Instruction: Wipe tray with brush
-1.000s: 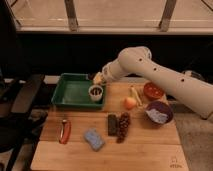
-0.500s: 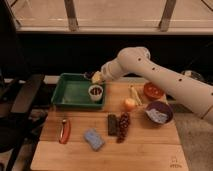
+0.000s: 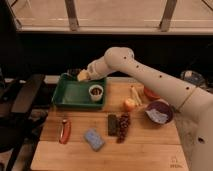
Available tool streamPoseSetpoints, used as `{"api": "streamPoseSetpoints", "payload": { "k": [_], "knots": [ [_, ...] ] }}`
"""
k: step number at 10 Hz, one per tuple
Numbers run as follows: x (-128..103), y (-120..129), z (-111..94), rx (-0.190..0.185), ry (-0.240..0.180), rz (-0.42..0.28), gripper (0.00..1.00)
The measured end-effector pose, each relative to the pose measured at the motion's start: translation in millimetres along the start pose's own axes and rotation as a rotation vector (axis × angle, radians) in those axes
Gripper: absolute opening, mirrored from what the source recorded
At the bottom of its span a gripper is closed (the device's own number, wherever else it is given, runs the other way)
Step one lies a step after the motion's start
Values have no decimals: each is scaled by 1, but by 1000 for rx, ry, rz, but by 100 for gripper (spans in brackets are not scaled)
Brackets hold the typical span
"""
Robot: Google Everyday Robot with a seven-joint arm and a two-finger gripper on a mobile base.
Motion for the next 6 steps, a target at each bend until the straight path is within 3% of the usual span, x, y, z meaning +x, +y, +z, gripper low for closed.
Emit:
{"api": "streamPoseSetpoints", "payload": {
  "k": [6],
  "knots": [
    [60, 21, 63, -81, 141, -21, 0]
  ]
}}
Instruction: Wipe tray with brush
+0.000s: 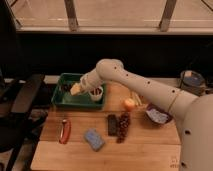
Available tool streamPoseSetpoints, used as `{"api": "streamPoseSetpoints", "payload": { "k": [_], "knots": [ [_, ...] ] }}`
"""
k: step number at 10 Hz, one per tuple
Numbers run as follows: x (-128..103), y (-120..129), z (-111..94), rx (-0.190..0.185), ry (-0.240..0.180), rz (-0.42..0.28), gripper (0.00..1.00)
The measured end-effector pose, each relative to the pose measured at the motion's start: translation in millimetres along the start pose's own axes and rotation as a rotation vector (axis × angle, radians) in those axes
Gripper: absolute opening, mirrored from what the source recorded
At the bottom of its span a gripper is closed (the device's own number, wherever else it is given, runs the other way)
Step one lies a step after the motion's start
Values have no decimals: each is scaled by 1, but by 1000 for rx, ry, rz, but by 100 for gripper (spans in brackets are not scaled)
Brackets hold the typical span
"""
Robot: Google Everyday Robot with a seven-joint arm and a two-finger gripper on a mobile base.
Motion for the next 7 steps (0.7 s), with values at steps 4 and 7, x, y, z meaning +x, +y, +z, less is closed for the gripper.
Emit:
{"api": "streamPoseSetpoints", "payload": {
  "k": [4, 7],
  "knots": [
    [30, -9, 15, -7, 55, 72, 0],
    [32, -37, 5, 44, 53, 114, 0]
  ]
}}
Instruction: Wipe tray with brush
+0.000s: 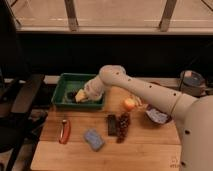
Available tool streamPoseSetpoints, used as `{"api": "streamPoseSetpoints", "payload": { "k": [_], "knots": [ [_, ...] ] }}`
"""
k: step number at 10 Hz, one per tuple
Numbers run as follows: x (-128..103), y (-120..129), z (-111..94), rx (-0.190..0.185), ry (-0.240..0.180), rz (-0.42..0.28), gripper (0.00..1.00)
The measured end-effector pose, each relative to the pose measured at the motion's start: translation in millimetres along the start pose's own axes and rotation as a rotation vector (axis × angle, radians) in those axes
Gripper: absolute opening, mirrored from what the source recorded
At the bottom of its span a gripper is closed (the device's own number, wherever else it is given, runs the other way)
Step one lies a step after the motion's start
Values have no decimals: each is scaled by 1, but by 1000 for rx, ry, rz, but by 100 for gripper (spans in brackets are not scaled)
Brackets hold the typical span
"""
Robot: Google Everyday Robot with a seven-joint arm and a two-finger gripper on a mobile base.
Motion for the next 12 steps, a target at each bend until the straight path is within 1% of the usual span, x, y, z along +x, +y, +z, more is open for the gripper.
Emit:
{"api": "streamPoseSetpoints", "payload": {
  "k": [2, 4, 6, 7, 9, 10, 12],
  "knots": [
    [-12, -14, 2, 34, 4, 4, 0],
    [-25, -25, 5, 56, 4, 6, 0],
    [-40, -32, 9, 66, -5, -1, 0],
    [-48, -33, 9, 64, -16, -7, 0],
    [-60, -27, 14, 46, -26, -23, 0],
    [-62, -18, 22, 24, -24, -33, 0],
    [-60, -9, 29, -6, -18, -40, 0]
  ]
}}
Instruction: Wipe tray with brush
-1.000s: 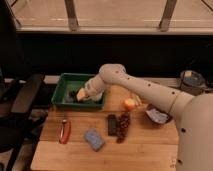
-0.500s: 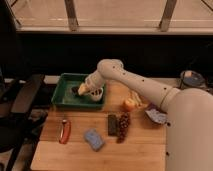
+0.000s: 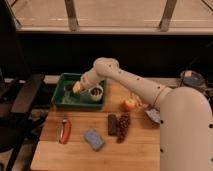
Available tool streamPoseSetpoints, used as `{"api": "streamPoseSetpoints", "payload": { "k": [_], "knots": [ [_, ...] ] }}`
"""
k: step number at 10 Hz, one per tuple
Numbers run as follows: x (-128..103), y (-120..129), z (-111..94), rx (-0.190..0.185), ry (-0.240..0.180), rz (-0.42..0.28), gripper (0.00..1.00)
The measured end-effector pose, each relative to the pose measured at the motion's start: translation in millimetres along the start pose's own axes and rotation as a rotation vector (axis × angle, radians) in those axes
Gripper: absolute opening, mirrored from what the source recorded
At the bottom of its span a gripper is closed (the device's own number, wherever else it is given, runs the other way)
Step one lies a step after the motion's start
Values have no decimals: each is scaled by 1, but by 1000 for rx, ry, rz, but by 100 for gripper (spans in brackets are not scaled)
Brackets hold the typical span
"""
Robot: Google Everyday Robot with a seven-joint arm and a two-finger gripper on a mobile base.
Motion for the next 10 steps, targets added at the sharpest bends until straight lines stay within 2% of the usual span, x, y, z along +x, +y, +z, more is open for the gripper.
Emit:
{"api": "streamPoseSetpoints", "payload": {
  "k": [2, 5, 8, 10],
  "knots": [
    [17, 14, 6, -33, 19, 2, 0],
    [39, 15, 4, -35, 46, 30, 0],
    [57, -10, -19, -3, 51, 85, 0],
    [55, -29, -30, 38, 36, 119, 0]
  ]
}}
